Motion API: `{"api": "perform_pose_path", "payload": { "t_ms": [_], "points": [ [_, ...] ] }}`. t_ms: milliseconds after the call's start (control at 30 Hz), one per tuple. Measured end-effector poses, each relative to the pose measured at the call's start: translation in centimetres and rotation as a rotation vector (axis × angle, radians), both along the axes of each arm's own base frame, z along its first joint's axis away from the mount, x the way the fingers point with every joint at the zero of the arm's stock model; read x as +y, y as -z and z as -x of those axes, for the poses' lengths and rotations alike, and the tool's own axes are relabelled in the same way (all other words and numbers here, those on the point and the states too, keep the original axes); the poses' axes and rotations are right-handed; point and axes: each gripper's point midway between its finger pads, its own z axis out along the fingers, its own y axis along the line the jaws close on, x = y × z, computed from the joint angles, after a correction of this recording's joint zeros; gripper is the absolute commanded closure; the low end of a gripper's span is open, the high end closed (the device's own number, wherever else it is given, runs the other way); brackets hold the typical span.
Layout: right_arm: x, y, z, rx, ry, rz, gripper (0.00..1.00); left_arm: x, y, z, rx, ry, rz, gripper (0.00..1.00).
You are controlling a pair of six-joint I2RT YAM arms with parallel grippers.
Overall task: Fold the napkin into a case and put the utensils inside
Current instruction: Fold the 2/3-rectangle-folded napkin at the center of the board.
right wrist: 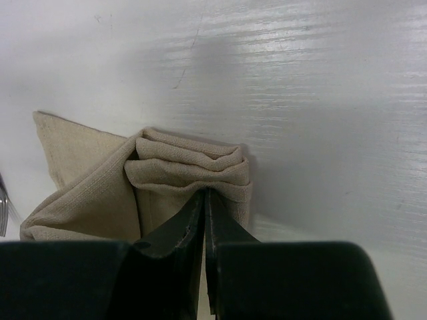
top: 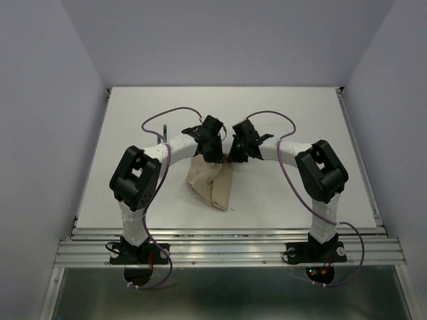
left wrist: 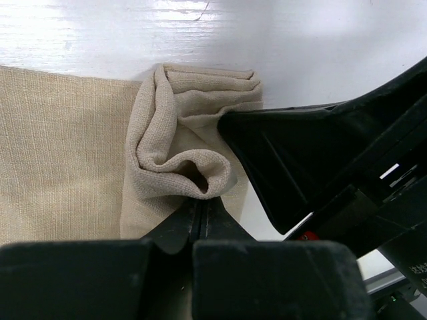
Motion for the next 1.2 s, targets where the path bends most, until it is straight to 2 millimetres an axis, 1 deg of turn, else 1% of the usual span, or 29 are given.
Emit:
{"api": "perform_pose_path", "payload": {
  "t_ms": [300, 333, 367, 400, 433, 500, 533, 567, 633, 667, 700, 833, 967, 1067, 1100, 1200],
  "points": [
    [0.0, 0.0, 0.0, 0.002, 0.009, -0.006, 0.91, 0.0, 0.4, 0.1, -0.002, -0.002, -0.001, 1.00],
    [0.0, 0.0, 0.0, 0.002, 0.009, -0.006, 0.91, 0.1, 0.5, 0.2, -0.002, -0.001, -0.001, 0.99],
    [0.0, 0.0, 0.0, 0.002, 0.009, -0.006, 0.91, 0.3, 0.7, 0.6, 0.003, 0.000, -0.005, 0.97],
    [0.0, 0.0, 0.0, 0.002, 0.009, -0.006, 0.91, 0.5, 0.8, 0.8, 0.005, -0.001, -0.008, 0.90],
    [0.0, 0.0, 0.0, 0.002, 0.009, -0.006, 0.91, 0.8, 1.0, 1.2, 0.007, -0.002, -0.011, 0.87],
    [0.0, 0.0, 0.0, 0.002, 0.009, -0.006, 0.91, 1.3, 1.0, 1.8, 0.009, -0.005, -0.014, 0.78],
    [0.0, 0.0, 0.0, 0.002, 0.009, -0.006, 0.91, 1.6, 0.8, 2.1, 0.008, -0.008, -0.016, 0.72],
    [0.0, 0.0, 0.0, 0.002, 0.009, -0.006, 0.91, 1.8, 0.7, 2.3, 0.005, -0.010, -0.018, 0.58],
    [0.0, 0.0, 0.0, 0.002, 0.009, -0.006, 0.91, 2.1, 0.4, 2.6, -0.006, -0.010, -0.017, 0.45],
    [0.0, 0.0, 0.0, 0.002, 0.008, -0.006, 0.91, 2.3, 0.3, 2.8, -0.008, -0.016, -0.014, 0.33],
    [0.0, 0.0, 0.0, 0.003, 0.009, -0.006, 0.91, 2.5, 0.2, 2.9, -0.011, -0.016, -0.016, 0.29],
    [0.0, 0.0, 0.0, 0.002, 0.008, -0.006, 0.91, 2.8, 0.0, 2.7, -0.024, -0.030, -0.028, 0.29],
    [0.0, 0.0, 0.0, 0.002, 0.008, -0.006, 0.91, 4.2, 0.2, 2.0, -0.023, -0.067, -0.049, 0.33],
    [0.0, 0.0, 0.0, 0.002, 0.008, -0.006, 0.91, 6.5, 0.2, 0.3, -0.027, -0.139, -0.060, 0.33],
    [0.0, 0.0, 0.0, 0.002, 0.007, -0.006, 0.91, 7.6, 0.2, -0.4, -0.028, -0.172, -0.063, 0.33],
    [0.0, 0.0, 0.0, 0.001, 0.006, -0.005, 0.91, 10.1, 0.2, -1.9, -0.034, -0.241, -0.077, 0.33]
  ]
}}
